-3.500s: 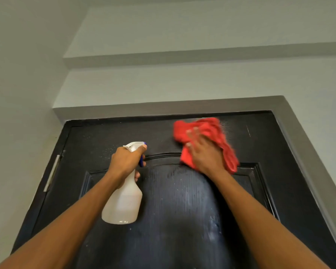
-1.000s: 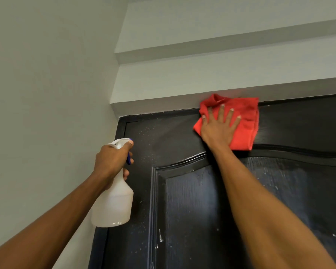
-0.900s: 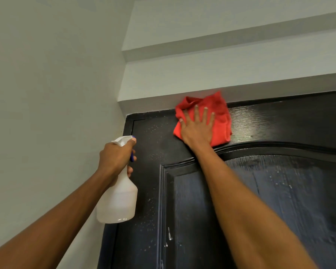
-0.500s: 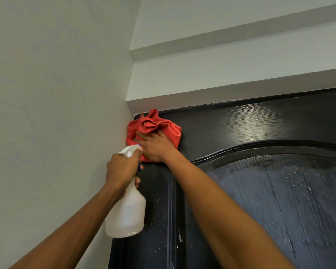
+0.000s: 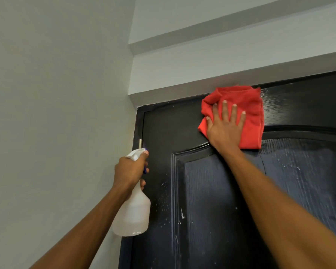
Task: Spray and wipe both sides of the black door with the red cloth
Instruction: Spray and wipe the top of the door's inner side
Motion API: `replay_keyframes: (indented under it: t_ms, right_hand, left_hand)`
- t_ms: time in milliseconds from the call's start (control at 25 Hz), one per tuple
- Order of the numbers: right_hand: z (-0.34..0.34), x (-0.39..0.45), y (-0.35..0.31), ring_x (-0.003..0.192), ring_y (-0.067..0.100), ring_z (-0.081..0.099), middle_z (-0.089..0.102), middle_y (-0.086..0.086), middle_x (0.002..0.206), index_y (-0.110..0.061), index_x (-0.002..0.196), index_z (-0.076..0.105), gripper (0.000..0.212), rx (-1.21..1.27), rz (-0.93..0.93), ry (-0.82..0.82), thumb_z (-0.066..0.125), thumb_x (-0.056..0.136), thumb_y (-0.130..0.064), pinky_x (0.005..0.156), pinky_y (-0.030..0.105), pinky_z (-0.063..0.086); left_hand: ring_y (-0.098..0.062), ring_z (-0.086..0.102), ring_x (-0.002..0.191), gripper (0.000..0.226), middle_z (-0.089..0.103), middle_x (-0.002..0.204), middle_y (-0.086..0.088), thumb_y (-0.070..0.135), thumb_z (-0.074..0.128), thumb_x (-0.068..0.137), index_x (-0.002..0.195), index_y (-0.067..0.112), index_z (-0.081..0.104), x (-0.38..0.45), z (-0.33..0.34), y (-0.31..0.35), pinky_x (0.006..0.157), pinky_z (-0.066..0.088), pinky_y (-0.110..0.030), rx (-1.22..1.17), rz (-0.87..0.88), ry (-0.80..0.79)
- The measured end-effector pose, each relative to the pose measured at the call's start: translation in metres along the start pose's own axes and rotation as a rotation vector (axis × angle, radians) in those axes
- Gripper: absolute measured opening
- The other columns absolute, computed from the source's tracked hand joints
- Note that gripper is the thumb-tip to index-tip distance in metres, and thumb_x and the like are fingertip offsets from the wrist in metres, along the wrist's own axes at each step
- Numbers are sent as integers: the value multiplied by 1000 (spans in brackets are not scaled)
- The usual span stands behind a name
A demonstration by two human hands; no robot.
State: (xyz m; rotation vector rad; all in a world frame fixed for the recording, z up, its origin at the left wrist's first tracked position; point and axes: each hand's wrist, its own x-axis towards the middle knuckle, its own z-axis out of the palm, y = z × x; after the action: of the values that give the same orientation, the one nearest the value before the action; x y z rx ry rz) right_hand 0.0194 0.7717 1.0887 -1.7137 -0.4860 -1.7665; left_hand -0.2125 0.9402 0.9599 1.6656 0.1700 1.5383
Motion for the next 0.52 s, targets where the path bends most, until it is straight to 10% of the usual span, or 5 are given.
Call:
replay_keyframes:
  t_ms: [520]
  right_hand:
    - [5,-165,-45,145,36,42,44,7,159,-28,151,49,56,131,-671,-107,37,101,-49,118,56,24]
  left_hand:
    - [-24,59,45,36,74,81,-12,51,57,98,108,19,68,-8,-11,6,46,53,-30,-30,34,-31]
